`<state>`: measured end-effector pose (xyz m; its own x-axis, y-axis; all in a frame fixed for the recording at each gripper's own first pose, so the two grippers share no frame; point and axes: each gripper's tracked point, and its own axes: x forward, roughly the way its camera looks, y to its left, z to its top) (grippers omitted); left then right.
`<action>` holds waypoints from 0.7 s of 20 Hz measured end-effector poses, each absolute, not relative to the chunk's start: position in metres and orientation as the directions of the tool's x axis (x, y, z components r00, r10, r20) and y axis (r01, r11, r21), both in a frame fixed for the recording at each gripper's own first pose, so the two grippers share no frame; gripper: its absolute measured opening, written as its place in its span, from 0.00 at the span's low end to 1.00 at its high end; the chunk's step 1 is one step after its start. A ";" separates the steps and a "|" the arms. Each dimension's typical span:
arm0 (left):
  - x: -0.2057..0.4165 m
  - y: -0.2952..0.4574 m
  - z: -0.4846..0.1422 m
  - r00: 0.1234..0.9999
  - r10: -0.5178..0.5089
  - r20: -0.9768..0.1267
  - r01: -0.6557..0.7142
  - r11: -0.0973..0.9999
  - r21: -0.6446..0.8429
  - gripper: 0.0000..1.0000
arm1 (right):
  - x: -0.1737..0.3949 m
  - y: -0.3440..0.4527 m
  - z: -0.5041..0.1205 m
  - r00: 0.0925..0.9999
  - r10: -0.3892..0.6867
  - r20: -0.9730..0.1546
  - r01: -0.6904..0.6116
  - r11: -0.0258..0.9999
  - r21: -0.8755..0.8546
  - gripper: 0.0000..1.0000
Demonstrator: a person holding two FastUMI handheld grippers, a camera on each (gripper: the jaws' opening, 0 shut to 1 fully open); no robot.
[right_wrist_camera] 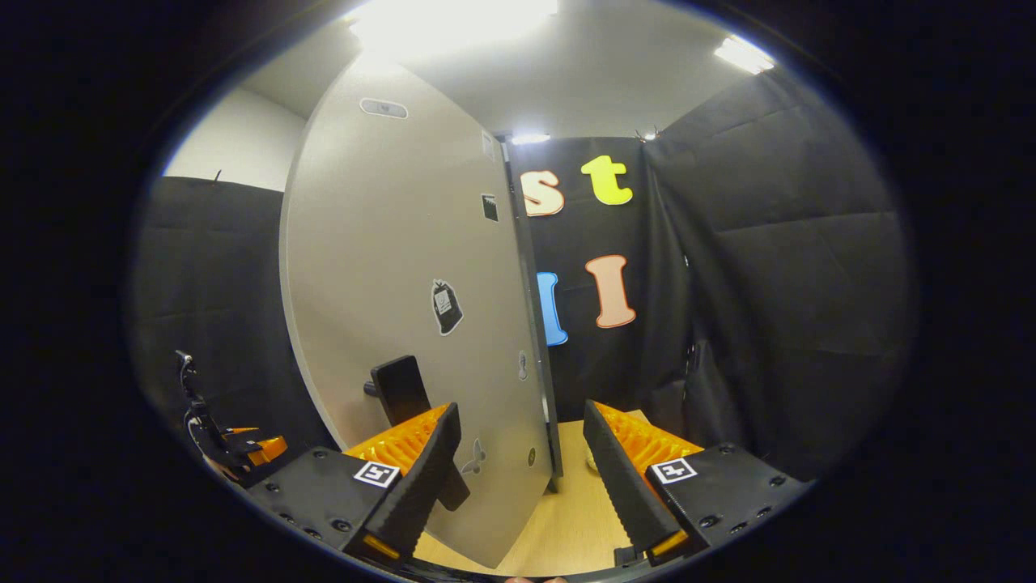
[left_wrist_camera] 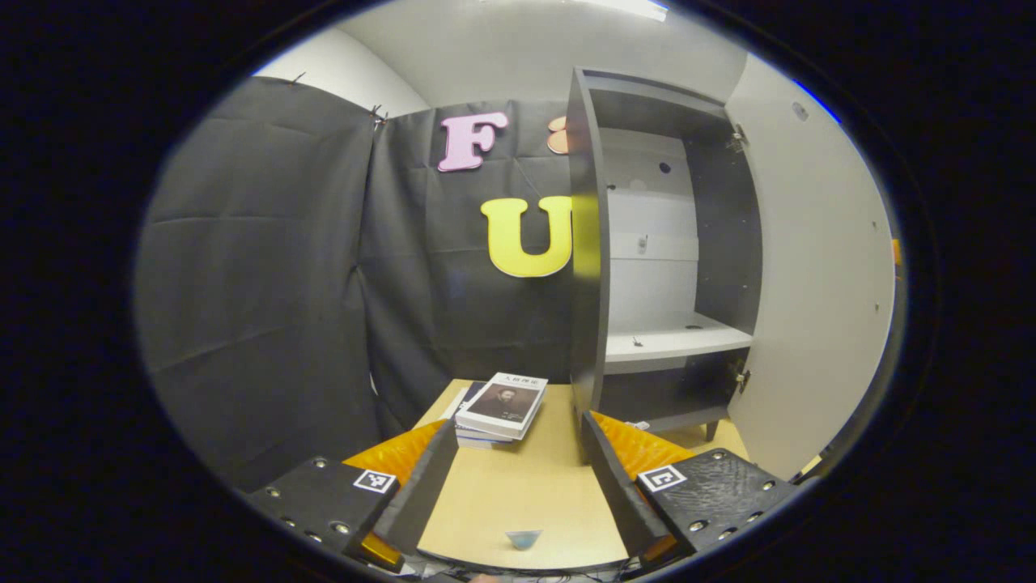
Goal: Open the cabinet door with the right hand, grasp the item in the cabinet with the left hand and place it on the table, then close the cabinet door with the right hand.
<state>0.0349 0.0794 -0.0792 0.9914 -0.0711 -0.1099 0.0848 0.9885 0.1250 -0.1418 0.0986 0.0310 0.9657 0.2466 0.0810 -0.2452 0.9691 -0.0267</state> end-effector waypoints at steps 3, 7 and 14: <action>0.029 0.087 -0.078 0.993 -0.051 -0.105 0.066 0.987 0.147 0.92 | -0.136 0.118 0.028 0.953 0.294 0.069 -0.292 0.956 -0.035 0.97; 0.025 0.104 -0.081 0.995 -0.008 -0.104 0.023 0.989 0.146 0.92 | -0.129 0.143 0.027 0.936 0.348 0.055 -0.346 0.937 -0.047 0.97; 0.022 0.122 -0.085 0.994 0.031 -0.108 -0.016 0.990 0.141 0.92 | -0.114 0.196 0.010 0.895 0.446 0.004 -0.445 0.895 -0.039 0.97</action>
